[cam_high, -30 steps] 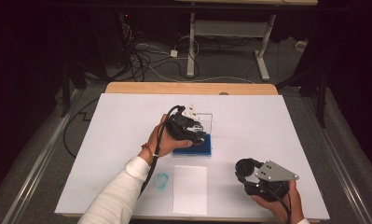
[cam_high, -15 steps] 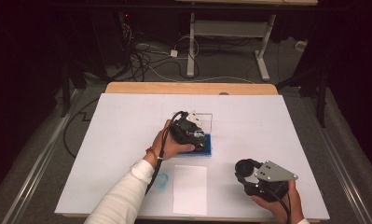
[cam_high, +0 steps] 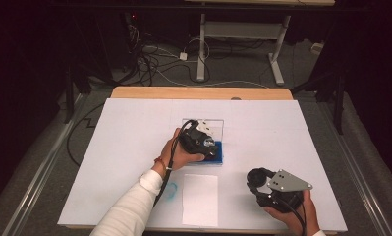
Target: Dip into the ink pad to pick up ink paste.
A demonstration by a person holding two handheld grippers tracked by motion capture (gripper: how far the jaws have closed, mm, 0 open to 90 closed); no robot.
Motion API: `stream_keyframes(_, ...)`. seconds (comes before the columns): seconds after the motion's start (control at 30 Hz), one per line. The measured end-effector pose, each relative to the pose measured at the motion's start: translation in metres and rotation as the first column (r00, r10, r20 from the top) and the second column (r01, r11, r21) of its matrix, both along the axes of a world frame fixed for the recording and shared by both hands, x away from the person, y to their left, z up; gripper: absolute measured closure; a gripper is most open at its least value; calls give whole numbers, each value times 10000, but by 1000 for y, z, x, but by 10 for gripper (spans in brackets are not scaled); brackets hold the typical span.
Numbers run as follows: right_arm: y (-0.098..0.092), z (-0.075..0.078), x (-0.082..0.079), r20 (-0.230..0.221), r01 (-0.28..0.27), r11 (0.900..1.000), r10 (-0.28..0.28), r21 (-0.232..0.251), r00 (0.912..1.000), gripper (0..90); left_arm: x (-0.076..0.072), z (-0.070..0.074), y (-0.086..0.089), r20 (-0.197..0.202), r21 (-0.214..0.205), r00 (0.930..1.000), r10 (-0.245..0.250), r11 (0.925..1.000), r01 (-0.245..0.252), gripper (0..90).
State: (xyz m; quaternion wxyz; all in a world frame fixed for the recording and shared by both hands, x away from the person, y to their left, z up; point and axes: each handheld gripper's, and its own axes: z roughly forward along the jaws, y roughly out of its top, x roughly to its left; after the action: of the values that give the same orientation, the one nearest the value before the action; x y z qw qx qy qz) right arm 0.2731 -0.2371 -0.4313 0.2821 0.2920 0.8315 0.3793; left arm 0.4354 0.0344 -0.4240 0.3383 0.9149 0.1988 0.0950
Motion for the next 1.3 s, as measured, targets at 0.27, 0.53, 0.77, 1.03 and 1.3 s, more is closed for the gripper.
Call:
stream_keyframes(0.27,1,0,0,-24,-65,10000,65,0,10000,385,-1,-3,5,9,-150,10000,-21,9999,21,546)
stream_keyframes(0.53,2,0,-1,-29,-102,9999,102,44,9999,385,-4,-6,6,159,-302,9999,34,9995,-29,545)
stream_keyframes(0.77,2,0,-1,-46,-121,9999,122,46,9999,385,-6,-8,5,300,-313,9995,36,9995,-27,545)
stream_keyframes(1.03,3,0,-1,-65,-158,9999,158,14,9999,385,-6,-9,5,304,-381,9994,158,9992,-147,545)
stream_keyframes(1.3,3,-1,-1,-82,-160,9999,160,-7,9998,385,-8,-10,5,464,-297,9988,163,9994,-149,545)
